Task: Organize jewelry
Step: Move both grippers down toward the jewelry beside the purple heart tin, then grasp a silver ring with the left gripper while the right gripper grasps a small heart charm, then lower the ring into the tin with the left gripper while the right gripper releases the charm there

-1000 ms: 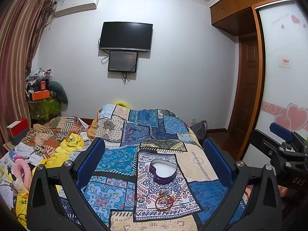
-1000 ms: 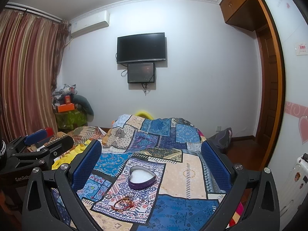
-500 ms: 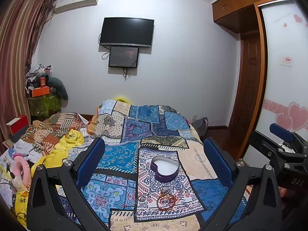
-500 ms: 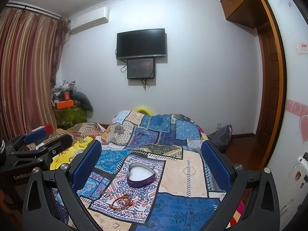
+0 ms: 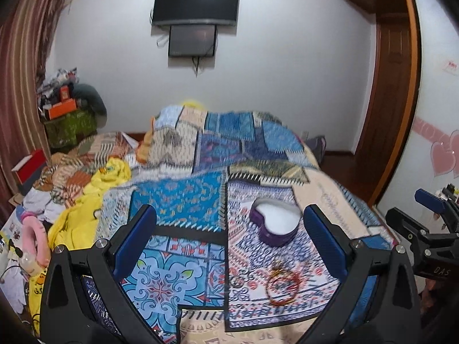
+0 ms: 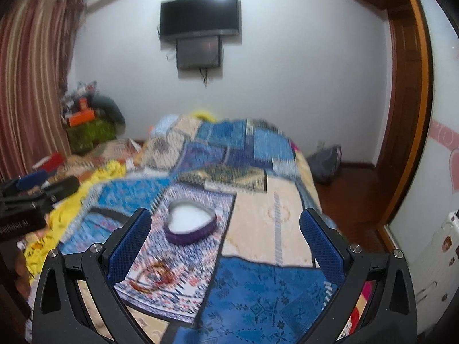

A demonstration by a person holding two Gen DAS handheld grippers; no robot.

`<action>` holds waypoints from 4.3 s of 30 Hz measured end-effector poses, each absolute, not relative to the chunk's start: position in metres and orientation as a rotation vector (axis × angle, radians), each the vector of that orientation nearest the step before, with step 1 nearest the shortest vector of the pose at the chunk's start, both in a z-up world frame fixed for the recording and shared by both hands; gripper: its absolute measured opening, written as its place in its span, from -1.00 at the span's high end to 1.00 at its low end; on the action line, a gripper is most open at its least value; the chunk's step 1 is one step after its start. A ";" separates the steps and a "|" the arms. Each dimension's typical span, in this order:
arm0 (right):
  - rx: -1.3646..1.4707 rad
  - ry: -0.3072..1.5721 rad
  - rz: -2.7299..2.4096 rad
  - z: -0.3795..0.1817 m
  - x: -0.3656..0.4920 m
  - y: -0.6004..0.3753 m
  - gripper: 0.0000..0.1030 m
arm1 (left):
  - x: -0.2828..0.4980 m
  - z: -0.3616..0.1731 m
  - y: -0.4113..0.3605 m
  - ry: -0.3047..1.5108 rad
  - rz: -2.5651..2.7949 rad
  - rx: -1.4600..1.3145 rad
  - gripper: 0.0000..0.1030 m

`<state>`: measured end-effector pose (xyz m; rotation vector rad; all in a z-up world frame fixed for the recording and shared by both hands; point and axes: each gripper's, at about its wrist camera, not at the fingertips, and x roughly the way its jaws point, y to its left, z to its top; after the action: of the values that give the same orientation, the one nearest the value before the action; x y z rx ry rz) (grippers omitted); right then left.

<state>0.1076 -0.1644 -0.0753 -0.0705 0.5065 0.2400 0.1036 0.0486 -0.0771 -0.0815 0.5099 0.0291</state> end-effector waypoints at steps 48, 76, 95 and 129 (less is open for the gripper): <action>-0.172 0.940 0.519 -0.178 0.173 -0.127 0.71 | 0.162 -0.217 0.041 0.960 -0.204 -0.075 0.59; -0.134 0.762 0.487 -0.118 0.167 -0.134 0.81 | 0.160 -0.149 0.043 0.777 -0.170 -0.045 0.59; -0.148 0.634 0.494 -0.092 0.196 -0.121 0.81 | 0.199 -0.117 0.026 0.676 -0.195 0.016 0.59; -0.126 0.903 0.603 -0.160 0.264 -0.120 0.81 | 0.278 -0.177 0.004 0.851 -0.385 0.025 0.59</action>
<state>0.2641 -0.1199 -0.1597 -0.1255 0.9026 0.6030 0.2783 0.0036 -0.1766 0.0250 0.8508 -0.3849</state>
